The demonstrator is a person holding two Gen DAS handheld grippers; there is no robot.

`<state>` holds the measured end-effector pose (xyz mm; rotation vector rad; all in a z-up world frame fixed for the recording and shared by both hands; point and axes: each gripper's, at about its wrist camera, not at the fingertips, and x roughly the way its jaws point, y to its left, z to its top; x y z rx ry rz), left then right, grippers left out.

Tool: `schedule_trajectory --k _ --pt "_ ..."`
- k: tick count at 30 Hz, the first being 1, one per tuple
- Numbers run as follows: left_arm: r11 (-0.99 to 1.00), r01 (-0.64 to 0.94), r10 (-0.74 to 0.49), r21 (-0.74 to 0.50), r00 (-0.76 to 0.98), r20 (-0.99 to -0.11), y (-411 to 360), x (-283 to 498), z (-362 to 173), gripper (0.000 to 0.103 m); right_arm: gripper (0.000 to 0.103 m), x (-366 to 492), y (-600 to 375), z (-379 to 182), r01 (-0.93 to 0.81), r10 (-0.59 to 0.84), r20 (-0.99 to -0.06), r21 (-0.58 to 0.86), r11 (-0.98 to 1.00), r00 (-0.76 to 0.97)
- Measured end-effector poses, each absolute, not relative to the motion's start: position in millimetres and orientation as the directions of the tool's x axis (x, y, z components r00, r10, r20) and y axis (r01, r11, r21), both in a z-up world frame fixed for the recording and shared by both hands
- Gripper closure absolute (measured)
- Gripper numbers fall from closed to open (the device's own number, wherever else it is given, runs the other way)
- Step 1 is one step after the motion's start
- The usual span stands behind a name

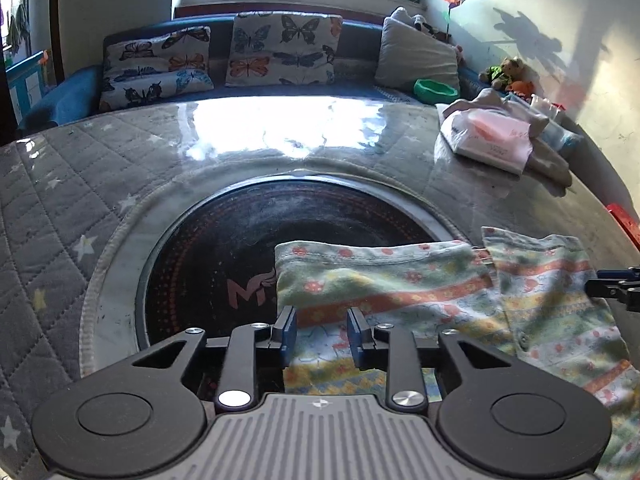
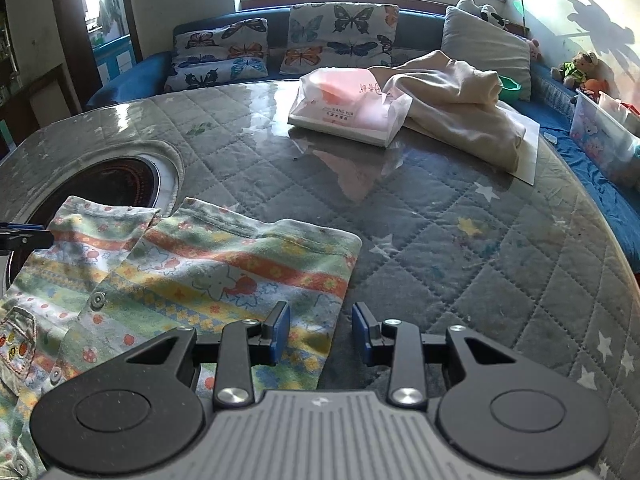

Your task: Fold clothes

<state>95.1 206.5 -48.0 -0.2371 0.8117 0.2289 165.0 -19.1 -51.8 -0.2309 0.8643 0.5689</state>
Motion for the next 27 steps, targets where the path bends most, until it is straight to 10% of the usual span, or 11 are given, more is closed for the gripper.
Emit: schedule_trajectory --k 9,20,27 --pt "0.953 -0.265 0.073 -0.148 0.673 -0.736 207.5 106.8 -52.4 0.103 0.087 167.9 -7.3 -51.6 -0.59 0.386 -0.773 0.019 0.807 0.503" --pt "0.938 -0.289 0.067 -0.192 0.692 -0.718 231.7 91.0 -46.3 0.102 0.092 181.8 20.5 -53.6 -0.608 0.387 -0.771 -0.001 0.794 0.506" --pt "0.946 -0.282 0.078 -0.162 0.682 -0.727 223.7 96.0 -47.7 0.08 0.082 184.7 19.0 -52.5 -0.604 0.387 -0.774 0.006 0.797 0.502"
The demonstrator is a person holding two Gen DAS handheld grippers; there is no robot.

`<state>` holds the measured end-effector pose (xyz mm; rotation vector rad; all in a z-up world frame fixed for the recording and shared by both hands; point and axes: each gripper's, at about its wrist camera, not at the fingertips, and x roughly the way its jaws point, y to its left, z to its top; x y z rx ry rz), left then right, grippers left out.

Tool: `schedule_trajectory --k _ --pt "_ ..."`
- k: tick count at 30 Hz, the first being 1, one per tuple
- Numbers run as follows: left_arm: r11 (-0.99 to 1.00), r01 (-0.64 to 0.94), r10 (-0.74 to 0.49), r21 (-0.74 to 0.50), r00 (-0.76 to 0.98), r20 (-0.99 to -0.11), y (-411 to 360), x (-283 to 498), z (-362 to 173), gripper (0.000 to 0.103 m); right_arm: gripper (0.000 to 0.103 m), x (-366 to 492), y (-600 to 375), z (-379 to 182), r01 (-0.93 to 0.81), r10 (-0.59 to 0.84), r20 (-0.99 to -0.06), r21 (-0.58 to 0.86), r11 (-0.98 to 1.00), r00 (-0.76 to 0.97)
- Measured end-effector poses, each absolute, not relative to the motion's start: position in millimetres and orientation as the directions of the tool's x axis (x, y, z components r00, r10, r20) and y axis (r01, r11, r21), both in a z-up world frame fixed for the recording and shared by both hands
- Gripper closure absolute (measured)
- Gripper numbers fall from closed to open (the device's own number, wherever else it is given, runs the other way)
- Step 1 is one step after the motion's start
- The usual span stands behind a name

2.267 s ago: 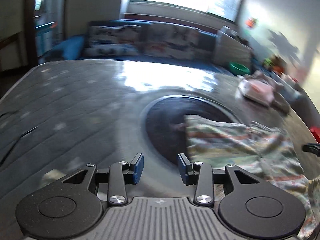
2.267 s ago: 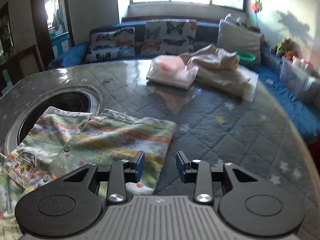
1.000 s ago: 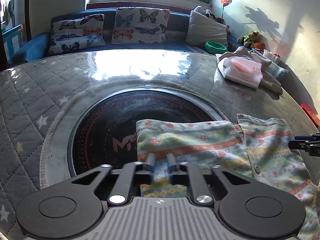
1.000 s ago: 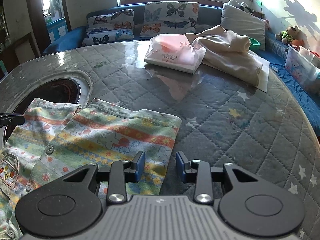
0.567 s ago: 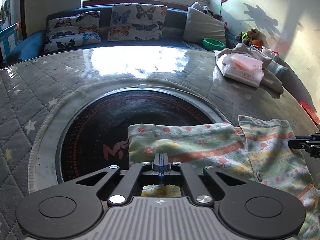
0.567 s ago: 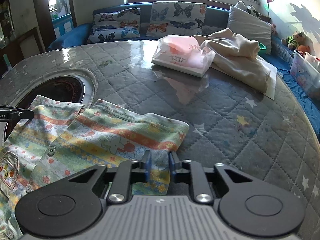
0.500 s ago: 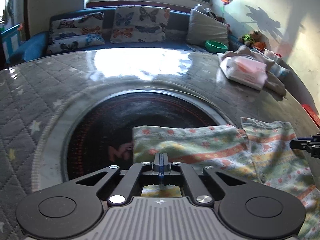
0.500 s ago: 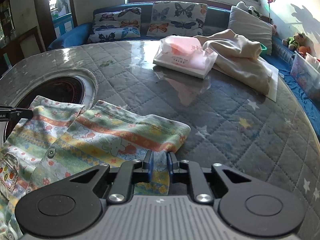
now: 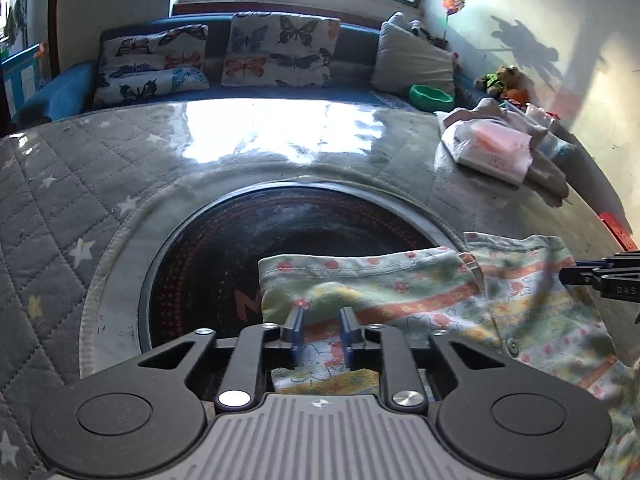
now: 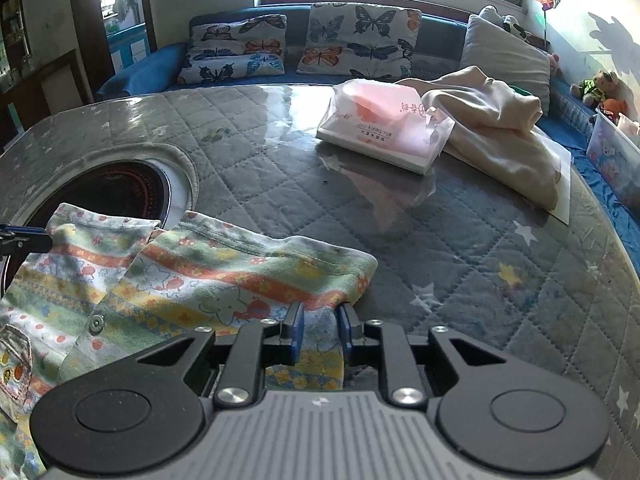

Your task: Fold clothes

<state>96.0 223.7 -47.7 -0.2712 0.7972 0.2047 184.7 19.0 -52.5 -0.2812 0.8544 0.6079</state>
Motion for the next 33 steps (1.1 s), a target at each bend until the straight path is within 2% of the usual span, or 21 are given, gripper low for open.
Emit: schedule_trajectory --k 2,5,12,15,17,19,26,33 --pt "0.944 -0.289 0.088 -0.156 0.68 -0.728 223.2 97.9 -49.1 0.079 0.074 184.9 17.9 -52.5 -0.604 0.388 -0.773 0.007 0.797 0.502" --pt "0.939 -0.307 0.1 -0.156 0.677 -0.729 222.8 100.3 -48.9 0.075 0.07 185.7 18.1 -53.1 -0.602 0.383 -0.774 0.003 0.798 0.504" --pt "0.92 -0.371 0.171 -0.129 0.674 -0.719 228.2 97.1 -46.9 0.063 0.071 183.8 22.6 -53.0 -0.631 0.4 -0.778 0.006 0.776 0.485" --pt "0.921 -0.37 0.176 -0.119 0.67 -0.722 229.3 98.4 -50.4 0.062 0.078 183.9 24.4 -53.2 -0.638 0.406 -0.777 0.008 0.77 0.481" --pt "0.928 -0.351 0.163 -0.121 0.677 -0.717 227.1 99.8 -51.0 0.064 0.084 183.8 25.4 -52.9 -0.642 0.407 -0.776 0.003 0.766 0.482" --pt "0.937 -0.334 0.16 -0.107 0.678 -0.718 223.7 102.5 -51.8 0.094 0.091 184.7 27.0 -52.7 -0.644 0.408 -0.775 0.001 0.765 0.482" --pt "0.928 -0.357 0.181 -0.107 0.683 -0.707 235.6 101.5 -50.5 0.099 0.096 192.3 41.1 -52.8 -0.648 0.413 -0.768 -0.004 0.762 0.49" --pt "0.919 -0.392 0.258 -0.04 0.675 -0.691 261.4 117.5 -40.5 0.099 0.098 209.7 76.5 -53.1 -0.662 0.435 -0.749 -0.006 0.75 0.5"
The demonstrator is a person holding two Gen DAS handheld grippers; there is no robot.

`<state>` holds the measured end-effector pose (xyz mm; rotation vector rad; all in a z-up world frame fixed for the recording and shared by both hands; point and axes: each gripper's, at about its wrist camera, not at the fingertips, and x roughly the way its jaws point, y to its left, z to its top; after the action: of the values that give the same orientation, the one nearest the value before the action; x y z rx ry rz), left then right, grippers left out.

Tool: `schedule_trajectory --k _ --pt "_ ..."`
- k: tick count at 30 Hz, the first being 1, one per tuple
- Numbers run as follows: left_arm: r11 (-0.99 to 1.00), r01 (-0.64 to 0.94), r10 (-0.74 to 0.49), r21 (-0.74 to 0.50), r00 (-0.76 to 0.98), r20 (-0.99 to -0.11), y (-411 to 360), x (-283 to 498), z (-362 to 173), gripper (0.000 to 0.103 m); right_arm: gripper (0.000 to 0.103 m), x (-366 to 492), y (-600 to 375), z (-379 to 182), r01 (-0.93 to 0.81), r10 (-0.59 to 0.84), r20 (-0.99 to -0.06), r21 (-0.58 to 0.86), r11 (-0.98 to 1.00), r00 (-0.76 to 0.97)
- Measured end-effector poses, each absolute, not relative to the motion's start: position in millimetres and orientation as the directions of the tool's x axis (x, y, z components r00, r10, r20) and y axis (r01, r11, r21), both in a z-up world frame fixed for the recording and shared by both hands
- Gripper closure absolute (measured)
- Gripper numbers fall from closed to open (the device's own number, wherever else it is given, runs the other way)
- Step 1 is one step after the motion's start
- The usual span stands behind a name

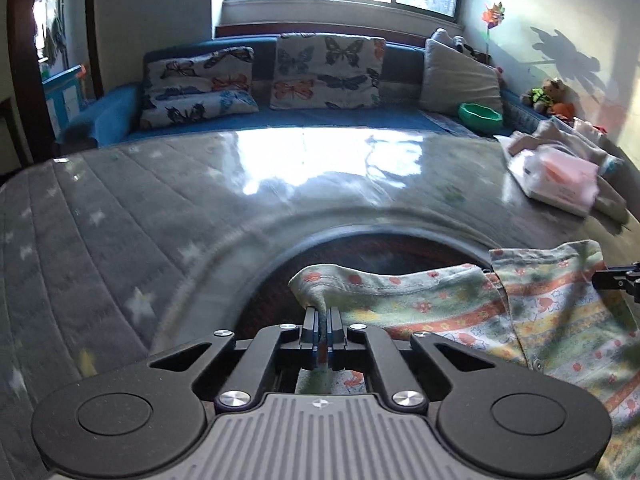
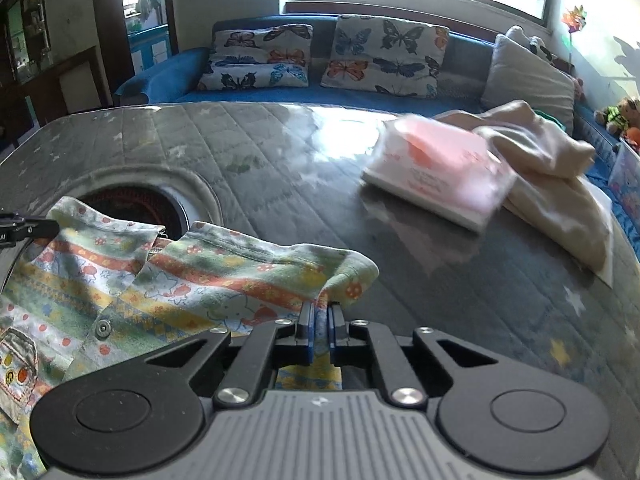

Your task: Fold clothes

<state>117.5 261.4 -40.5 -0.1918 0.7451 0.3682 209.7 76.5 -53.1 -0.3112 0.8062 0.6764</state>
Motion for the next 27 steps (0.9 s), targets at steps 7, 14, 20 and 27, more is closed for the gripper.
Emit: schedule_trajectory --k 7,14,20,27 --pt "0.909 -0.417 0.298 -0.004 0.656 -0.694 284.1 138.3 -36.3 0.095 0.09 232.6 109.9 -60.2 -0.671 0.441 -0.738 -0.02 0.742 0.51" --pt "0.904 -0.428 0.3 -0.011 0.649 -0.699 283.2 120.3 -33.9 0.081 0.086 205.2 98.2 -43.2 -0.729 0.476 -0.735 -0.037 0.683 0.484" --pt "0.921 -0.388 0.262 -0.024 0.665 -0.7 264.6 81.1 -26.1 0.079 0.081 156.0 86.3 -34.6 -0.82 0.529 -0.764 0.001 0.572 0.368" --pt "0.886 -0.463 0.304 -0.028 0.626 -0.718 264.2 -0.9 -24.7 0.073 0.076 92.4 69.5 -38.1 -0.863 0.558 -0.773 0.029 0.505 0.301"
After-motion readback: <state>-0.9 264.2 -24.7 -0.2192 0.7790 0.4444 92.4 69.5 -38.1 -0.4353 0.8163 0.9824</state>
